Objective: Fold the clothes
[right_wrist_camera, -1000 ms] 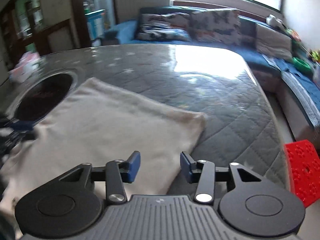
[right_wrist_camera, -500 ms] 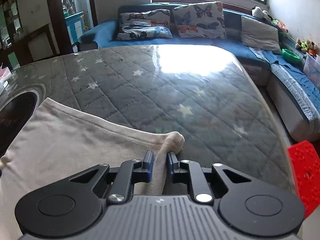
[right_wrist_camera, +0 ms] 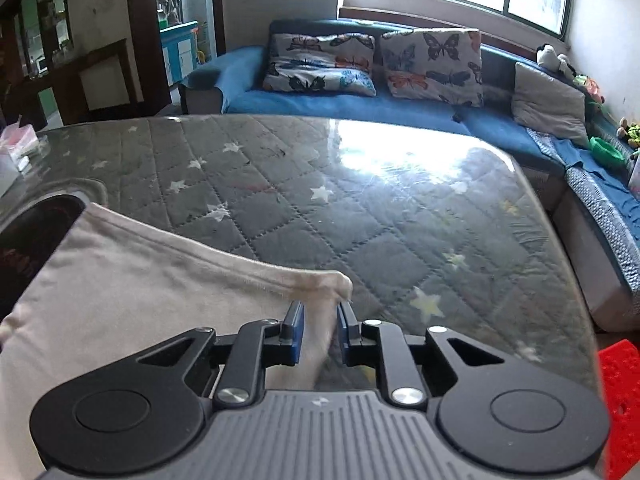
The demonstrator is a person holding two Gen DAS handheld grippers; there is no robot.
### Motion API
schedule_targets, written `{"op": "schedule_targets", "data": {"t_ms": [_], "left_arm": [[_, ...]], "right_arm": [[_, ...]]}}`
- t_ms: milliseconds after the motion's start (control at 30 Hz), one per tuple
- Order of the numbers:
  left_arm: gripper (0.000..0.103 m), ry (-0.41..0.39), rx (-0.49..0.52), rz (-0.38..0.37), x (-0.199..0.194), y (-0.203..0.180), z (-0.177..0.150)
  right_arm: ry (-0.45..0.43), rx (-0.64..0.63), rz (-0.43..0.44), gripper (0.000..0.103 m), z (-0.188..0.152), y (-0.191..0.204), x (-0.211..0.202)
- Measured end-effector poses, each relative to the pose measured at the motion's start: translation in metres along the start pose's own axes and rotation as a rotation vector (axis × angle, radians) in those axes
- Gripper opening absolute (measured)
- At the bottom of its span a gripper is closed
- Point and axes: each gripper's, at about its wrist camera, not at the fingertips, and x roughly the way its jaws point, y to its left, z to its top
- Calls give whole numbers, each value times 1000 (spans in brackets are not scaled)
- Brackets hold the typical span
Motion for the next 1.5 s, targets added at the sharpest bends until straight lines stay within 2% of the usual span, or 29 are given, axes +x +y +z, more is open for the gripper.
{"op": "schedule_targets", "data": {"t_ms": [133,333,433,533,667,933,1067,1133,1200,1267,1367,1500], "left_arm": [[17,-29,1,-7,-15,-9,4],[18,-44,45,-121,-36,-53,3],[21,-46,89,-186,-41,-83,1],[27,-52,131,-245,-45,-112,3],[27,-52,165,-304,-44,-143,6],[27,-15,239,-372,-38,-184,-2],[27,0,252,-370,-38,-188,-9],[28,3,251,-367,-39,-188,-10],[31,4,252,-361,-39,-188,-10],[31,7,254,-356,-38,-188,-10],[32,9,257,-353,-39,-188,-12],[34,9,263,-360,-41,-188,-13]], "right_arm": [[1,-26,-17,17,-26,-11,-45],[38,-23,-59,25,-86,-25,-98],[38,1,-67,41,-124,-28,-122],[27,34,-100,41,-153,-31,-140],[6,108,-148,41,-186,-42,-164],[-51,305,-277,41,-223,-86,-194],[-63,383,-282,40,-230,-104,-192],[-65,383,-279,40,-228,-105,-190],[-67,383,-275,36,-227,-105,-187],[-70,383,-272,17,-225,-106,-184],[-82,367,-284,9,-220,-106,-182],[-116,313,-329,8,-206,-107,-184]]}}
